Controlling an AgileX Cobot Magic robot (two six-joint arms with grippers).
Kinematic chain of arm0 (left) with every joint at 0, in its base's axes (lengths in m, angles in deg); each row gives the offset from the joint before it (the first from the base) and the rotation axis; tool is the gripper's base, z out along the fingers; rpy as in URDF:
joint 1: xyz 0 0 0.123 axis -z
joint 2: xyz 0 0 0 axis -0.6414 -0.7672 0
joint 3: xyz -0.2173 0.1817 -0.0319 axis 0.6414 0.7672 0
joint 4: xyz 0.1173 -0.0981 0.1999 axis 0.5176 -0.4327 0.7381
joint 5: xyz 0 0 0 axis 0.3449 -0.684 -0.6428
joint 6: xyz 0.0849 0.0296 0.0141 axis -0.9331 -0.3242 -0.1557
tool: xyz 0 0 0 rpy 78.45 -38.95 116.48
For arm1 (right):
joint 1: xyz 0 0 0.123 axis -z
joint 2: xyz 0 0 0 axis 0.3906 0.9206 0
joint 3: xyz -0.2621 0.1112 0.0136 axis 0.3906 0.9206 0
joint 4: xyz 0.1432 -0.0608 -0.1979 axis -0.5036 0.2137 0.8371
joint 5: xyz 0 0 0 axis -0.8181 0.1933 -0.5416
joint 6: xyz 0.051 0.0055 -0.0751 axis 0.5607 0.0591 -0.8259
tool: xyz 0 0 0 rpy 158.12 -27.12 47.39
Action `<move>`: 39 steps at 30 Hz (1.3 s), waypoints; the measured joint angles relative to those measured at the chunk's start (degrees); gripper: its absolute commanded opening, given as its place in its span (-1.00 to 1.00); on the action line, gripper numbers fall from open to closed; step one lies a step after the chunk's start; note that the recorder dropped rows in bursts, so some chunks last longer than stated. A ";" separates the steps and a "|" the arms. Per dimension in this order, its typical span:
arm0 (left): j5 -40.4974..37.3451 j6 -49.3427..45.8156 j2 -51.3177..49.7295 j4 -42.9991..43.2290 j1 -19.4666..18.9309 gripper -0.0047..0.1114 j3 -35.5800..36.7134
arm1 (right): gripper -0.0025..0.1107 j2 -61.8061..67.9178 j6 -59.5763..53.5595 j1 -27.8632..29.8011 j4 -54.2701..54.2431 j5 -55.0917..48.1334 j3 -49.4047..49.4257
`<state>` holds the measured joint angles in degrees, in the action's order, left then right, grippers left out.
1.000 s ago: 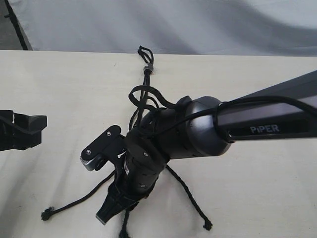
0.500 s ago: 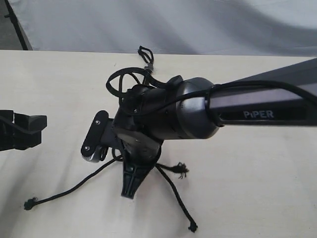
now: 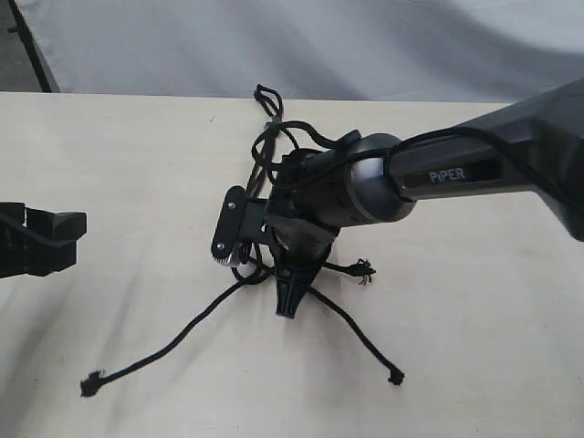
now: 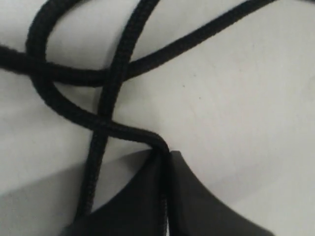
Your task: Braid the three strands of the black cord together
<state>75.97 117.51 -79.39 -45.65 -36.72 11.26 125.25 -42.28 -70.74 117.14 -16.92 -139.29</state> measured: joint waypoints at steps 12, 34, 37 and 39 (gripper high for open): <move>0.00 0.00 0.00 0.00 0.00 0.22 0.00 | -0.96 -1.25 -24.88 -3.02 -24.85 -3.05 -1.00; 0.00 0.00 0.00 0.00 0.00 0.22 0.00 | -0.96 -3.35 -33.62 -6.43 -33.54 -4.22 -0.47; 0.00 0.00 0.00 0.00 0.00 0.22 0.00 | -0.96 -3.35 -33.62 -6.43 -33.67 -4.22 -0.47; 0.00 0.00 0.00 0.00 0.00 0.22 0.00 | -0.96 -3.35 -33.52 -6.43 -33.77 -4.22 -0.47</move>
<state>75.97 117.51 -79.39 -45.65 -36.72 11.26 121.90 -75.79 -77.17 83.36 -21.14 -139.76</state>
